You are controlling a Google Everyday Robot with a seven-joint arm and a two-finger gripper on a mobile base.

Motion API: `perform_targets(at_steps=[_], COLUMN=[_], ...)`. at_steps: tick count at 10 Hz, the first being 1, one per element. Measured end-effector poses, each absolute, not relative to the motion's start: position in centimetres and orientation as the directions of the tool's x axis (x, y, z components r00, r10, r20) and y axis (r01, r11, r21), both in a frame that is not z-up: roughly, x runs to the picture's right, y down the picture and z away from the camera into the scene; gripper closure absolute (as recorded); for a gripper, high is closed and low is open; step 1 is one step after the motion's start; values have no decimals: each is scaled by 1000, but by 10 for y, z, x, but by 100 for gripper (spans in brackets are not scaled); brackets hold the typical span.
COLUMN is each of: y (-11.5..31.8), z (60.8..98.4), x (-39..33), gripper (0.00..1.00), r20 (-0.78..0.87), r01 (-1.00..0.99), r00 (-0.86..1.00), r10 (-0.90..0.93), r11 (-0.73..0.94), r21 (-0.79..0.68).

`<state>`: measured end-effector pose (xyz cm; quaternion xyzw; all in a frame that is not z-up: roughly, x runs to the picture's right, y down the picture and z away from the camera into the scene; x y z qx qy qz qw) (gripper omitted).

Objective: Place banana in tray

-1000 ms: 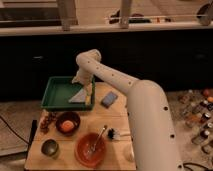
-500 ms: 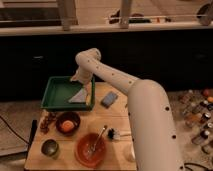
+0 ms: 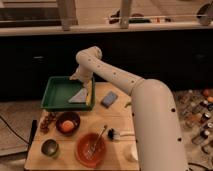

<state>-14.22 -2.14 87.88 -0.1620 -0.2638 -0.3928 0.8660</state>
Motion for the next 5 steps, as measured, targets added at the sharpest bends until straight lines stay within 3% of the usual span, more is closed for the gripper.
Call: perform_targets(at_steps=[5], y=[-21], z=[879], x=[-143], gripper=[20], r20=[584], r01=[766], r00=[552], r10=[-595], r11=[639], r21=[-73])
